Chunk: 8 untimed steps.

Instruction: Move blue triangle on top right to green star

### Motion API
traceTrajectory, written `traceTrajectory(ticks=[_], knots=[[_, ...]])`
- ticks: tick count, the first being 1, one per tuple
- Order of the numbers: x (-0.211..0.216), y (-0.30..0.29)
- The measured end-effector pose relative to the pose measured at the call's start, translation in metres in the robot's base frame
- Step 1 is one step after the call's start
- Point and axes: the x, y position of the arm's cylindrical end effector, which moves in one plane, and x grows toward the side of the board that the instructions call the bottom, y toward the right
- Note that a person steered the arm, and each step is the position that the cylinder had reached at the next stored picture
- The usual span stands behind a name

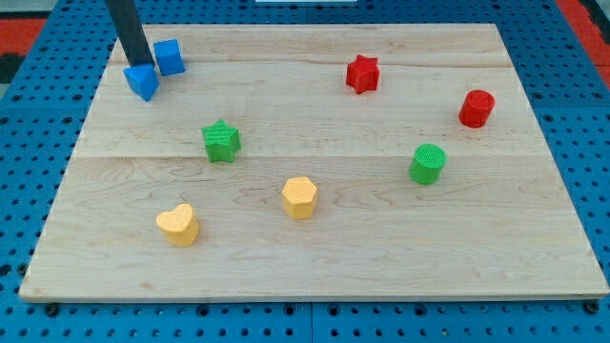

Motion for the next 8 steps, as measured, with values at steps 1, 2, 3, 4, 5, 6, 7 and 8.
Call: traceTrajectory(ticks=[1,2,3,4,5,6,7,8], knots=[[0.021,0.043],[0.022,0.049],[0.022,0.051],[0.003,0.038],[0.011,-0.022],[0.049,-0.053],[0.055,0.009],[0.036,0.058]])
